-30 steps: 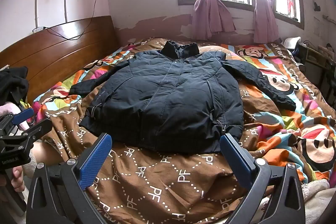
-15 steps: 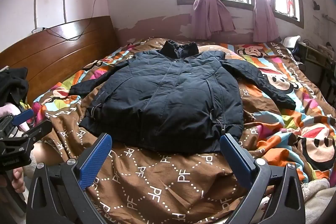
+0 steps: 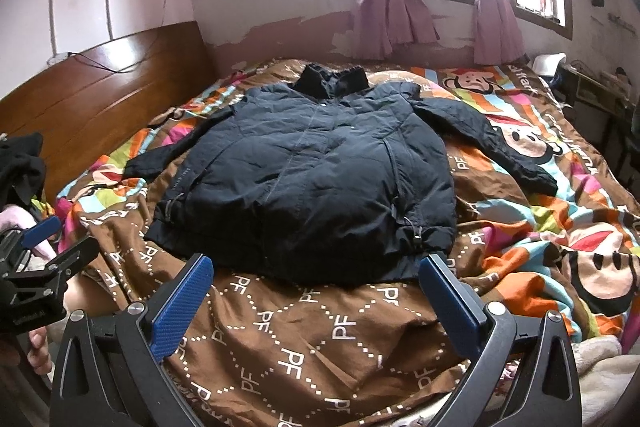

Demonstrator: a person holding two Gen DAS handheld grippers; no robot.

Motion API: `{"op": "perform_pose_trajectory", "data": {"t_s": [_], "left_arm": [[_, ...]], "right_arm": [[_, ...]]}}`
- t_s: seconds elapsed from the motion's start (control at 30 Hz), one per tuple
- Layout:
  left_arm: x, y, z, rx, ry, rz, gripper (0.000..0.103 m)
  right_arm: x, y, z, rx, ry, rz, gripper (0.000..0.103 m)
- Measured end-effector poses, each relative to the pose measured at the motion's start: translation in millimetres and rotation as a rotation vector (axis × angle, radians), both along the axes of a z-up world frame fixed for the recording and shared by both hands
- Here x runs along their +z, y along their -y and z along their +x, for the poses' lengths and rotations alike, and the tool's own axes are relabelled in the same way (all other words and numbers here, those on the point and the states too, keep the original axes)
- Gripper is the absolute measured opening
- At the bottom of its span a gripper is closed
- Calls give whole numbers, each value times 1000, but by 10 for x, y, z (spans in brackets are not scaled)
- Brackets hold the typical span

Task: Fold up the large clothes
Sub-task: 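Move both open grippers toward the hem of the navy jacket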

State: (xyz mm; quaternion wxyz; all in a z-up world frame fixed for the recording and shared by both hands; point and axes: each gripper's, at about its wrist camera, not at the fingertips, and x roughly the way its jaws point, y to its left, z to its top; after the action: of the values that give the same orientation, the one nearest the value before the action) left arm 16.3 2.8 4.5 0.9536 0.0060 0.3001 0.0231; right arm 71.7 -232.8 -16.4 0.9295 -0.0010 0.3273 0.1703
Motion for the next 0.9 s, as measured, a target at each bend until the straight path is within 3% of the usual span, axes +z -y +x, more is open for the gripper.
{"op": "perform_pose_trajectory", "data": {"t_s": [0.3,0.5,0.77,0.9], "left_arm": [[231,34,287,-47,-84,69,101],[559,-65,673,-63,-123,51,101],[907,-78,1211,-42,-135,86,101],[1006,-11,1525,-48,-179,102,101]], "right_arm": [[168,30,244,37,-176,16,103],[362,200,599,-3,-320,-15,103],[827,242,885,10,-112,-260,103],[983,216,1031,38,-1,-329,103]]}}
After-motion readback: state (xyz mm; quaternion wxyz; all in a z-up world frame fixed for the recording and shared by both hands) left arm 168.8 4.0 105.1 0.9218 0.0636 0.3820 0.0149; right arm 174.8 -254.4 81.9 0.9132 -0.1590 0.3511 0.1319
